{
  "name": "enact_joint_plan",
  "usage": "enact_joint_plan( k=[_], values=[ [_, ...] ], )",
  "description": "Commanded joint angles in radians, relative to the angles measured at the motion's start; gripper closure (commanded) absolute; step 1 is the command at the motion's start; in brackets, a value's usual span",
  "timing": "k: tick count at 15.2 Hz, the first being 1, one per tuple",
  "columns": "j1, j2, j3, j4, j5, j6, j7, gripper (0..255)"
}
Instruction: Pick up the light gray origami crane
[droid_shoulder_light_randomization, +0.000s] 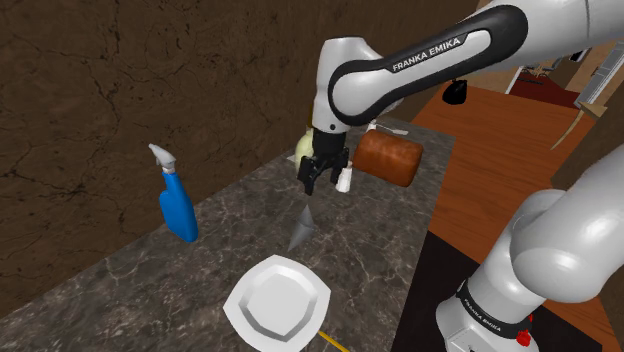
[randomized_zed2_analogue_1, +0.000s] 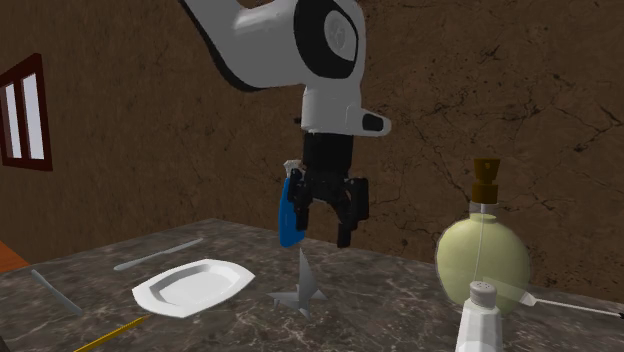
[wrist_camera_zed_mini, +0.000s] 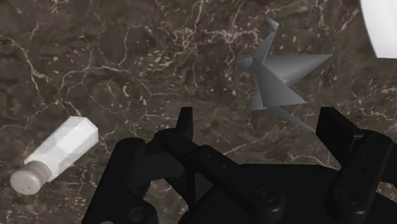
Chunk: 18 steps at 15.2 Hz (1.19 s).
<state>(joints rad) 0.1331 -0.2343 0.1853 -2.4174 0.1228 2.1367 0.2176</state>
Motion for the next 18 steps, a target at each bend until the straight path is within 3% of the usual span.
enact_joint_plan(
  k=[1, 5, 14, 15, 18],
  values=[
    [0.012, 0.075, 0.019, 0.024, 0.006, 0.042, 0.017, 0],
    [0.03, 0.205, 0.043, 0.069, 0.006, 0.112, 0.041, 0],
    [0.032, 0.279, 0.044, 0.037, -0.004, 0.217, 0.043, 0],
    [0.032, 0.278, 0.044, 0.036, -0.004, 0.217, 0.043, 255],
    [0.032, 0.278, 0.045, 0.036, -0.004, 0.217, 0.043, 255]
  ],
)
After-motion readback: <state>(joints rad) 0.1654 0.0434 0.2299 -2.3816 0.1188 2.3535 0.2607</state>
